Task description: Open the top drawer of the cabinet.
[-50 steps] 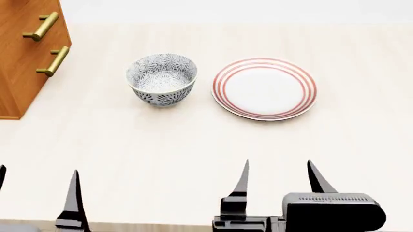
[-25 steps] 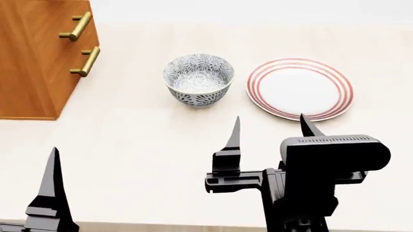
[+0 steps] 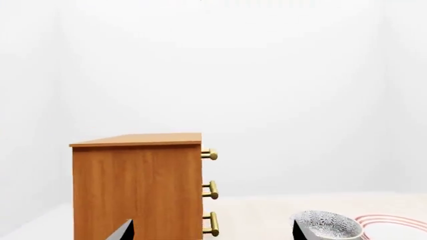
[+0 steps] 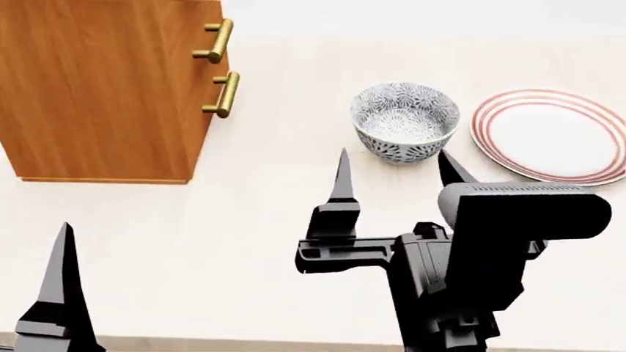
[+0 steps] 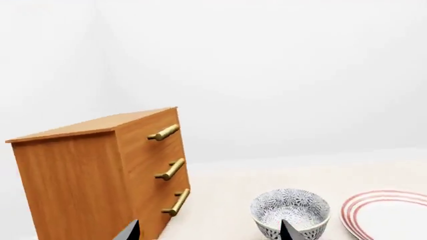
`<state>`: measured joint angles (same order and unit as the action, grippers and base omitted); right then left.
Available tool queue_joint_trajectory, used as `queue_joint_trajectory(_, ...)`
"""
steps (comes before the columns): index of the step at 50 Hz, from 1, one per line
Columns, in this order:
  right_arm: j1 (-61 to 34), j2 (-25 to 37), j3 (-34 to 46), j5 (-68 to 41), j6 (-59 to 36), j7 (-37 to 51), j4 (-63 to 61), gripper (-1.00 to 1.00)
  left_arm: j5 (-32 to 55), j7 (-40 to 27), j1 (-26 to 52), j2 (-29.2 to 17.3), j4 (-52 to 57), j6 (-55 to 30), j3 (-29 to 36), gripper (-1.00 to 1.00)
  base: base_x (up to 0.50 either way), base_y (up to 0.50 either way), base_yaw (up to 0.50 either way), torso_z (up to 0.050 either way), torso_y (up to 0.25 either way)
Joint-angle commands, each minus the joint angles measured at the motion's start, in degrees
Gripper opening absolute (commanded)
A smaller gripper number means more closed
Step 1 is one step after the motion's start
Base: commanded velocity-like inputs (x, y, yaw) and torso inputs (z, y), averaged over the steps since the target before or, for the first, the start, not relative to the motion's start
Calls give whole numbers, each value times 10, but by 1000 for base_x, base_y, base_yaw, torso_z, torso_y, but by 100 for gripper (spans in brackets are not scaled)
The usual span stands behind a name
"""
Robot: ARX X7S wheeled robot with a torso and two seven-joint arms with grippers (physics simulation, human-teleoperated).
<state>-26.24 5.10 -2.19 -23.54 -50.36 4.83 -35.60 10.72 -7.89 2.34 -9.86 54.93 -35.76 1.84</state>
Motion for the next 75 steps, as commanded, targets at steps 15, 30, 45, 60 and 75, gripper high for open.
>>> queue_joint_trajectory(15,-15,-21,-82,-126,-19,20,4,100,26,-3,-18,-8,-2,29,-5,100,0,376,0,0,0)
queue_joint_trajectory(30,-16,-11,-69,-142,-12,37,-8,100,24,10,-39,-29,-4,74,11,100,0,0,0,40,54)
queue_joint_trajectory(45,-14,-4,-60,-157,10,36,-7,100,42,1,-43,-42,5,79,8,100,8,0,0,50,68)
queue_joint_trajectory(60,-10,4,-50,-171,30,38,-2,100,43,-14,-56,-46,17,69,16,100,435,0,0,47,61)
queue_joint_trajectory(75,-15,0,-69,-213,34,59,15,100,41,-23,-71,-51,20,91,19,100,492,32,0,0,0)
